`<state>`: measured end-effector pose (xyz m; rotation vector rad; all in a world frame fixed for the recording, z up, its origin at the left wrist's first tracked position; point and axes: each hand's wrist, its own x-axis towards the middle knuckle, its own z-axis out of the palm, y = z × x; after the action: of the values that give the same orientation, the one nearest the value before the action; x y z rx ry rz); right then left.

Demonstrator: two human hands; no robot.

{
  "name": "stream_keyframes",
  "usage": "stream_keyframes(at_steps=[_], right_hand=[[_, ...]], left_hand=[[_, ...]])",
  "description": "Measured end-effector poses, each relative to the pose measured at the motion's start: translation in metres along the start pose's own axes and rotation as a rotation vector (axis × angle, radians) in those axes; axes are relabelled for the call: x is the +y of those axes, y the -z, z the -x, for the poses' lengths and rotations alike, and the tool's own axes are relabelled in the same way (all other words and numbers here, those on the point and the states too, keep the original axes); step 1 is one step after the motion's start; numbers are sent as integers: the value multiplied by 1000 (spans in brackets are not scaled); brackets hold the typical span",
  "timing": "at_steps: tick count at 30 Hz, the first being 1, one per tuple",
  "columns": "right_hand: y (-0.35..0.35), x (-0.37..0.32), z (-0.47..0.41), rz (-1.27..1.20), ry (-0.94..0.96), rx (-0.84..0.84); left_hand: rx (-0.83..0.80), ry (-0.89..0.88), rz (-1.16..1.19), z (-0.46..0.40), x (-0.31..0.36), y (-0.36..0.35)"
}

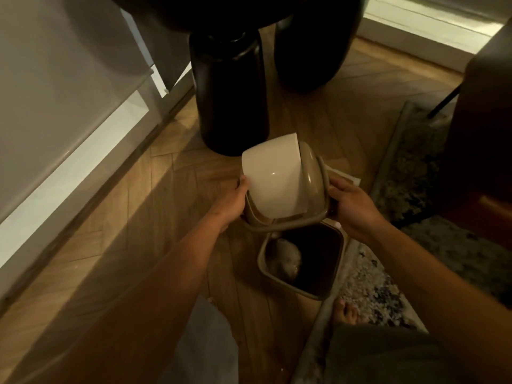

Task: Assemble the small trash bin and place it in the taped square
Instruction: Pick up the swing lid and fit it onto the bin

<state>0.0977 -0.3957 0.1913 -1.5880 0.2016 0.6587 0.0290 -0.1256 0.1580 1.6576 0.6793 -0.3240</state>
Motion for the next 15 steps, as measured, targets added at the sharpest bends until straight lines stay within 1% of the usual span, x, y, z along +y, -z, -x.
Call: stream_keyframes(at_steps=[4, 6, 8, 11, 15], right_hand=[[16, 13, -3, 175, 10, 62], [21, 18, 0, 332, 9, 86], [23, 25, 2, 470, -37, 105], [22, 32, 7, 555, -151, 117], [19, 33, 10, 540, -240, 78]], left_hand=[[-45, -3, -63, 0, -4, -14], [-66, 5, -83, 1, -6, -19], [-88, 33, -91, 1, -9, -25], [-111, 62, -135, 2, -15, -32], [-109, 50, -200, 2, -19, -38]])
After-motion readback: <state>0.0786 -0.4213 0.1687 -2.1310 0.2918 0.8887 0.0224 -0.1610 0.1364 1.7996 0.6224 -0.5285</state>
